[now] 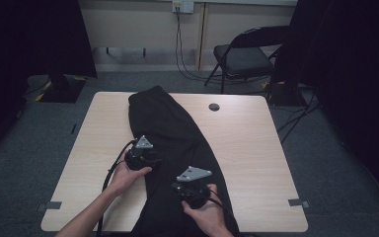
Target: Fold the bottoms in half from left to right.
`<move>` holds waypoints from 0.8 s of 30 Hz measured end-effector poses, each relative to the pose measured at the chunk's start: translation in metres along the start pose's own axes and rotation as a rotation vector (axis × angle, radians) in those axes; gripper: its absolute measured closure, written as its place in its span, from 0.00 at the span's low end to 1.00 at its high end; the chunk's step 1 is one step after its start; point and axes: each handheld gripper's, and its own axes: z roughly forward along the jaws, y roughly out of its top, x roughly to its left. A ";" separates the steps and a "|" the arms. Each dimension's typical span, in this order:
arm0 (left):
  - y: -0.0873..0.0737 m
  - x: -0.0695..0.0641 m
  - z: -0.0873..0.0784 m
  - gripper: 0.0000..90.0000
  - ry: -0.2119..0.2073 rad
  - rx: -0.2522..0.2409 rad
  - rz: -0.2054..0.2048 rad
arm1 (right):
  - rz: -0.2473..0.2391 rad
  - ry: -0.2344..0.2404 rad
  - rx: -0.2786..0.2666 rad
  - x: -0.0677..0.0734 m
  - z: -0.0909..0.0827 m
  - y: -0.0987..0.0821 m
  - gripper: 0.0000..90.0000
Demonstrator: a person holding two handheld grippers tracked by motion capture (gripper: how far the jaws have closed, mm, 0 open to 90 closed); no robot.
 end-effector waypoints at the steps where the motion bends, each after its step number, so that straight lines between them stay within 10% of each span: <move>1: 0.000 0.000 0.000 0.61 0.000 0.000 0.000 | 0.000 0.000 0.000 0.000 0.000 0.000 1.00; 3: 0.000 0.002 0.001 0.60 -0.017 -0.018 -0.064 | 0.050 -0.005 -0.019 -0.010 -0.011 -0.003 1.00; 12: 0.000 0.003 0.001 0.60 -0.023 -0.012 -0.026 | 0.002 0.104 0.082 0.028 0.058 0.008 0.76; 24: 0.000 0.002 0.001 0.60 -0.005 -0.007 0.005 | 0.006 -0.034 0.124 0.041 0.094 0.020 0.61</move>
